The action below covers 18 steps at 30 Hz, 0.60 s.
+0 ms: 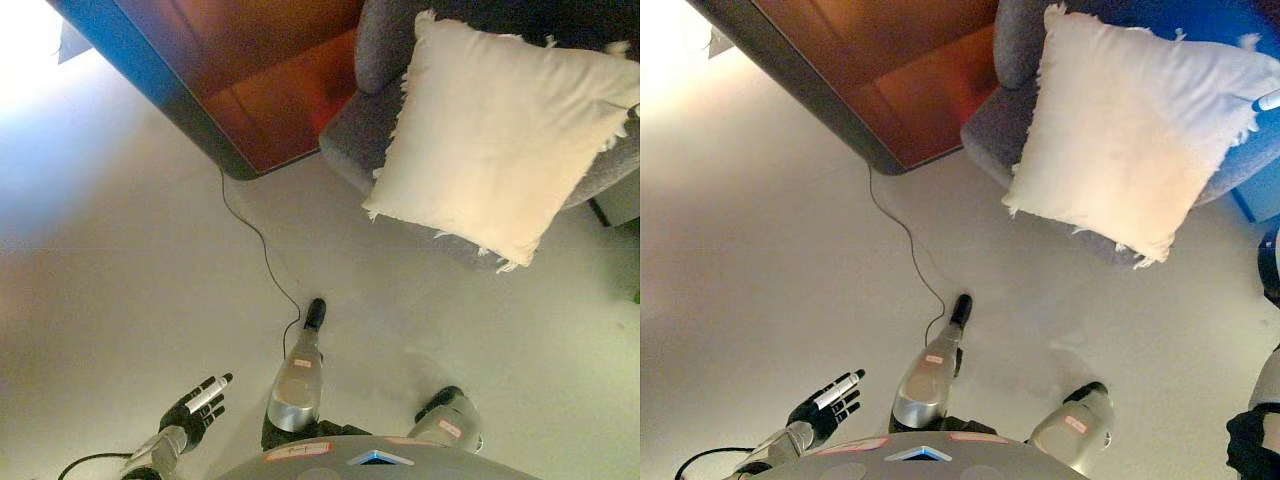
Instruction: Pick up the pillow and put it on the sofa.
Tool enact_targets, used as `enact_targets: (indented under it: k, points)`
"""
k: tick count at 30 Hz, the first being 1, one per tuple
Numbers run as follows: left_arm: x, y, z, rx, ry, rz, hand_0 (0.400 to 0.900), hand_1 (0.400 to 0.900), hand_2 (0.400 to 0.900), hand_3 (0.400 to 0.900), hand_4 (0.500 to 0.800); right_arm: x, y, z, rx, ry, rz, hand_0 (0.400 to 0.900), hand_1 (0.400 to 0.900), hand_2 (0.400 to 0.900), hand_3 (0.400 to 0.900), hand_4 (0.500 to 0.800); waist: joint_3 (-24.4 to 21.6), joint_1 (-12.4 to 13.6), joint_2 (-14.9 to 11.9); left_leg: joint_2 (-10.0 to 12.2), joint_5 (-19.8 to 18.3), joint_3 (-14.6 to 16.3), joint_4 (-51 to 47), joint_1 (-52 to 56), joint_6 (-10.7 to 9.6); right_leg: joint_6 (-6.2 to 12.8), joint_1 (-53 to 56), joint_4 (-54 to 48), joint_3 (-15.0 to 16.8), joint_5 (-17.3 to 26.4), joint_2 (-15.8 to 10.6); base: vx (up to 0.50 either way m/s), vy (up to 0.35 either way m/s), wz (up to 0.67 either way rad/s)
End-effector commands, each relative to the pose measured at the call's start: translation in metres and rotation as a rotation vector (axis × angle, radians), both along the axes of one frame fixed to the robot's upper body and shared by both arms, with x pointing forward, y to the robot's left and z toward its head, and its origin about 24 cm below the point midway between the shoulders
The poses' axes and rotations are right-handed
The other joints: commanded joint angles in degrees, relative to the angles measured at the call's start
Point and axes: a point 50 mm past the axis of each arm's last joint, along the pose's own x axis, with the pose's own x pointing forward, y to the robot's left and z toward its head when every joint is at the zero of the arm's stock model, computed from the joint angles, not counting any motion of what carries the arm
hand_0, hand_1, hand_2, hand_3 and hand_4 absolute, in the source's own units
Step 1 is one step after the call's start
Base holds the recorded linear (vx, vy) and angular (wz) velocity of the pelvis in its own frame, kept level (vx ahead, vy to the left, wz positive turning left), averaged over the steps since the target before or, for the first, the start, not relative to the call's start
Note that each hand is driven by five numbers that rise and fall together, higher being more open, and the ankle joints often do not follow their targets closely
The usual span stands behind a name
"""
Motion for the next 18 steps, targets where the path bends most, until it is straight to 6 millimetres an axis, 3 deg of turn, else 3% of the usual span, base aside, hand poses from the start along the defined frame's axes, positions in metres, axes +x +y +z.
enact_targets:
  k: [1, 12, 16, 18]
  points:
    - [-0.034, 0.019, 0.002, 0.078, 0.143, -0.042, 0.900, 0.900, 0.900, 0.900, 0.800, -0.021, -0.011, 0.053, -0.186, -0.051, -0.041, 0.900, 0.900, 0.900, 0.900, 0.800, -6.15, 0.24, -3.38, 6.33, 1.62, 1.22, -3.63, 4.87, -1.30, -0.87, 3.90, -12.45, -0.08, 7.02, 2.73, 0.16, -0.057, -0.20]
    - [-0.048, 0.025, 0.002, 0.110, 0.237, -0.039, 0.900, 0.900, 0.900, 0.900, 0.800, -0.035, -0.032, 0.025, -0.107, 0.023, -0.022, 0.900, 0.900, 0.900, 0.900, 0.800, -11.50, -2.25, -6.63, 8.37, 2.77, 5.72, -3.63, 10.14, -2.01, -1.25, 13.12, -20.20, -1.80, 10.01, 6.00, 0.10, -0.036, -0.14]
    - [-0.045, 0.026, 0.003, 0.109, 0.241, -0.048, 0.900, 0.900, 0.900, 0.900, 0.800, -0.017, -0.021, -0.031, 0.137, -0.015, 0.147, 0.900, 0.900, 0.900, 0.900, 0.800, -12.25, -3.67, -7.67, 8.07, 1.46, 7.32, -3.63, 11.39, -1.90, -0.44, 15.43, -22.91, -1.15, 11.14, 6.49, -0.04, -0.036, -0.15]
    - [-0.037, 0.025, 0.003, 0.097, 0.224, -0.049, 0.900, 0.900, 0.900, 0.900, 0.800, -0.007, -0.007, -0.082, 0.285, -0.035, 0.232, 0.900, 0.900, 0.900, 0.900, 0.800, -12.60, -4.94, -7.91, 8.10, 0.98, 8.62, -3.63, 12.44, -1.81, -0.12, 16.53, -24.35, -0.32, 11.71, 6.83, -0.04, -0.019, -0.22]
